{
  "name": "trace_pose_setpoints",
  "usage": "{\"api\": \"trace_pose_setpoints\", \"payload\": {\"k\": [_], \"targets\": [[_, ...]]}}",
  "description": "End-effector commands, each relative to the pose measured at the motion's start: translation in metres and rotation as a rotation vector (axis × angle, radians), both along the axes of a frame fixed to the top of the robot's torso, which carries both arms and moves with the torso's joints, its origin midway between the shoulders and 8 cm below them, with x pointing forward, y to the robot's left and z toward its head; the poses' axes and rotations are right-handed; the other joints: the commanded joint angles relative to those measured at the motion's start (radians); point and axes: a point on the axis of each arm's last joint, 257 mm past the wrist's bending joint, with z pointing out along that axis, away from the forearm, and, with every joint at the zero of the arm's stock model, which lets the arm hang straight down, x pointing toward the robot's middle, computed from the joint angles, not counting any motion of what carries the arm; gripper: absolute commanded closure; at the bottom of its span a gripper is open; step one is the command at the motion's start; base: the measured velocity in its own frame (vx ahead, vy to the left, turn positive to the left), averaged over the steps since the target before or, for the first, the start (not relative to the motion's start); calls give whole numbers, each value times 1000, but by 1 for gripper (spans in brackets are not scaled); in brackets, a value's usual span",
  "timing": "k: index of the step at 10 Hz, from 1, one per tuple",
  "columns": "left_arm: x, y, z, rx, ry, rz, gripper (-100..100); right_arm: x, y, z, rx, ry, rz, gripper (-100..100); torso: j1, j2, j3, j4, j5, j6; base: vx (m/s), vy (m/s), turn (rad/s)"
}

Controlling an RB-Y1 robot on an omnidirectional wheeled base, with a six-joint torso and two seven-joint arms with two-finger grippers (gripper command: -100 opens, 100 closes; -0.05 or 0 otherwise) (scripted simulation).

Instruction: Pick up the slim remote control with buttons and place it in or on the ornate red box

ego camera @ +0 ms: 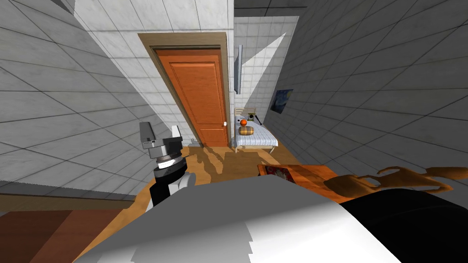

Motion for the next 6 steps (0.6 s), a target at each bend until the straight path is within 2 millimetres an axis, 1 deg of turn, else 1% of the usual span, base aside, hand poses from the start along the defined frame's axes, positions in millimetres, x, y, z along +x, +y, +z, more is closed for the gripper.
{"api": "trace_pose_setpoints", "payload": {"k": [1,4,5,6], "targets": [[0,0,0,0,0,0,0,-1,10,-5,-2,-1,-2,-100,0,0,0,0,0,0,-14,-70,60],[0,0,0,0,0,0,0,-2,32,-17,-1,-2,-14,-100,-2,1,1,0,0,0,-14,-76,36],[0,0,0,0,0,0,0,-3,37,-19,-1,-2,-16,-100,-2,1,1,0,0,0,-13,-68,37],[0,0,0,0,0,0,0,-3,35,-18,0,-2,-12,-100,-2,1,1,0,0,0,-5,-27,10]]}}
